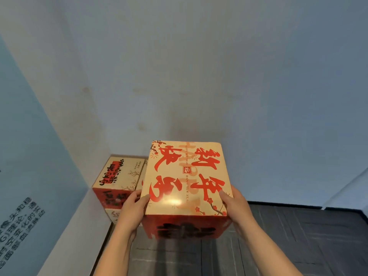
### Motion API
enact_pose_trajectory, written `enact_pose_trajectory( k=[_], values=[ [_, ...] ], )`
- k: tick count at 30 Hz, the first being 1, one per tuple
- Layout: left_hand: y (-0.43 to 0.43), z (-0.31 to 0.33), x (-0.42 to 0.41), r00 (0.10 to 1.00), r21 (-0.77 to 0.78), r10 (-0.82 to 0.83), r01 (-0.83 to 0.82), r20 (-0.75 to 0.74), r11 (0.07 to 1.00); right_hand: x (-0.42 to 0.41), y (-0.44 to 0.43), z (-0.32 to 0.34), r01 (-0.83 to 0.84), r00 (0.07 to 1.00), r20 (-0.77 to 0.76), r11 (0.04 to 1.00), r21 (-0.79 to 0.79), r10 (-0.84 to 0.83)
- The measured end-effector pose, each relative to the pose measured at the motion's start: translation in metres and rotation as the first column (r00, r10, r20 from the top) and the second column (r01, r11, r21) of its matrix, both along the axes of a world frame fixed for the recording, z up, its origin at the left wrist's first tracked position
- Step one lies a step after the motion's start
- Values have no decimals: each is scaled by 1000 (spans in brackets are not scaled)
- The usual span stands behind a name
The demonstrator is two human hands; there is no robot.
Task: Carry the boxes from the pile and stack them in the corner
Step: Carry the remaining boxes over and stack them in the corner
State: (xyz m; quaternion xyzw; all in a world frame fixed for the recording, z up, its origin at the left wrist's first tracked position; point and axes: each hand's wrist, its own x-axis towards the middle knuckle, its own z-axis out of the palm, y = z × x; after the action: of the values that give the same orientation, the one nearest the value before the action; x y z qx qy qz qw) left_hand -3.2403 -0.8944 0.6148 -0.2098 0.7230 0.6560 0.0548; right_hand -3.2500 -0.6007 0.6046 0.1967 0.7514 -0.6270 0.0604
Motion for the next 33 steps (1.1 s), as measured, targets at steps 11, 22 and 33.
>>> enact_pose_trajectory(
  k=[11,22,33],
  values=[
    [29,-83,-164,967,-20,-184,190,177,982,-113,30,-46,184,981,59,981,52,-187],
    [106,-261,-269,940,-263,-281,326,194,908,-221,110,-244,207,971,107,976,63,-213],
    [133,-387,-345,962,-505,-269,251,39,826,-304,139,-395,157,985,56,984,83,-161]
  ],
)
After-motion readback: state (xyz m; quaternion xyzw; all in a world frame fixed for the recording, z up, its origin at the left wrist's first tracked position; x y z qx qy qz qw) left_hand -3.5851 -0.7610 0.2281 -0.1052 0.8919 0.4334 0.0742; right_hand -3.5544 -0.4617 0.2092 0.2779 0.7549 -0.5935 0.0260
